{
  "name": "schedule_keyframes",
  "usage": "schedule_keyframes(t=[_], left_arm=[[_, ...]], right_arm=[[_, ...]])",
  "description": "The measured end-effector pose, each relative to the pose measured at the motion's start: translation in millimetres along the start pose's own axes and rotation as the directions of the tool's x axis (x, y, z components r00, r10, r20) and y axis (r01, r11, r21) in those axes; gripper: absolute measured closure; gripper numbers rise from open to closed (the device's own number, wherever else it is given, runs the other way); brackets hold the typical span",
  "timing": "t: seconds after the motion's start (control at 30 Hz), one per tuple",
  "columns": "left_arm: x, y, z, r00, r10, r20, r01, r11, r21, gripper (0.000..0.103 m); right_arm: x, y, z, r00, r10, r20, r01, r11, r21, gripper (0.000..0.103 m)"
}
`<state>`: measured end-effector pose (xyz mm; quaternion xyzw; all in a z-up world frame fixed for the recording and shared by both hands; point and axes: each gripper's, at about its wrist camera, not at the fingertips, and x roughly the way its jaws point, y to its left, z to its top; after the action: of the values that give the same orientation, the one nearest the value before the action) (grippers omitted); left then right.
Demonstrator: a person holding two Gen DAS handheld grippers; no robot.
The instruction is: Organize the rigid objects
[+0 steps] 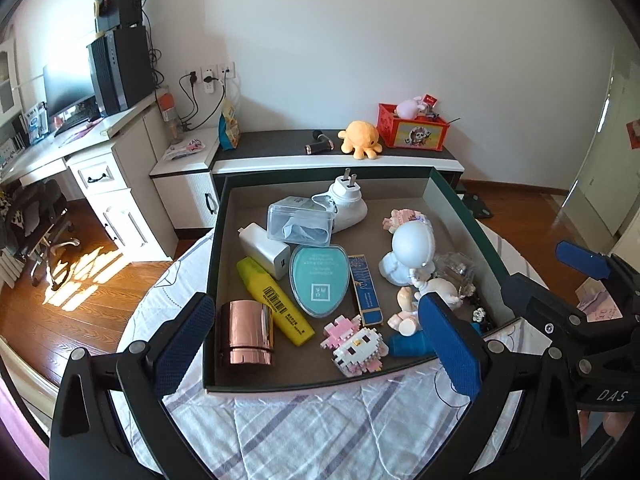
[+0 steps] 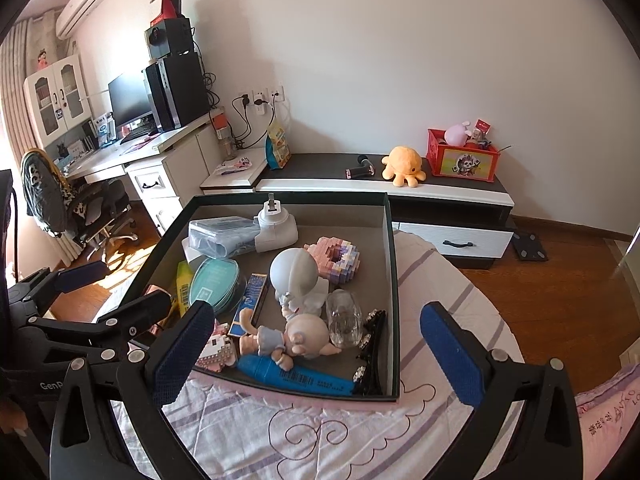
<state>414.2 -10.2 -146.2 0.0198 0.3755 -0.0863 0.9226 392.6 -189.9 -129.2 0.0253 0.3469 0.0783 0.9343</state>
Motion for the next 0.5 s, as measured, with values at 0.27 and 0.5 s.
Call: schedule_keyframes(t=[0.27, 0.5], left_arm=[[-64, -10, -26, 0.994, 0.017, 0.106, -0.019, 1.0, 0.01, 0.0], [-120, -16, -56, 0.98, 0.027, 0.196, -0.03, 0.999, 0.012, 0.0]], right_arm=[[-62, 13, -25, 0.997, -0.015, 0.077, 0.016, 1.0, -0.012, 0.0], [-114, 26, -50, 0.99, -0.034, 0.136, 0.037, 0.999, -0.026, 0.0]])
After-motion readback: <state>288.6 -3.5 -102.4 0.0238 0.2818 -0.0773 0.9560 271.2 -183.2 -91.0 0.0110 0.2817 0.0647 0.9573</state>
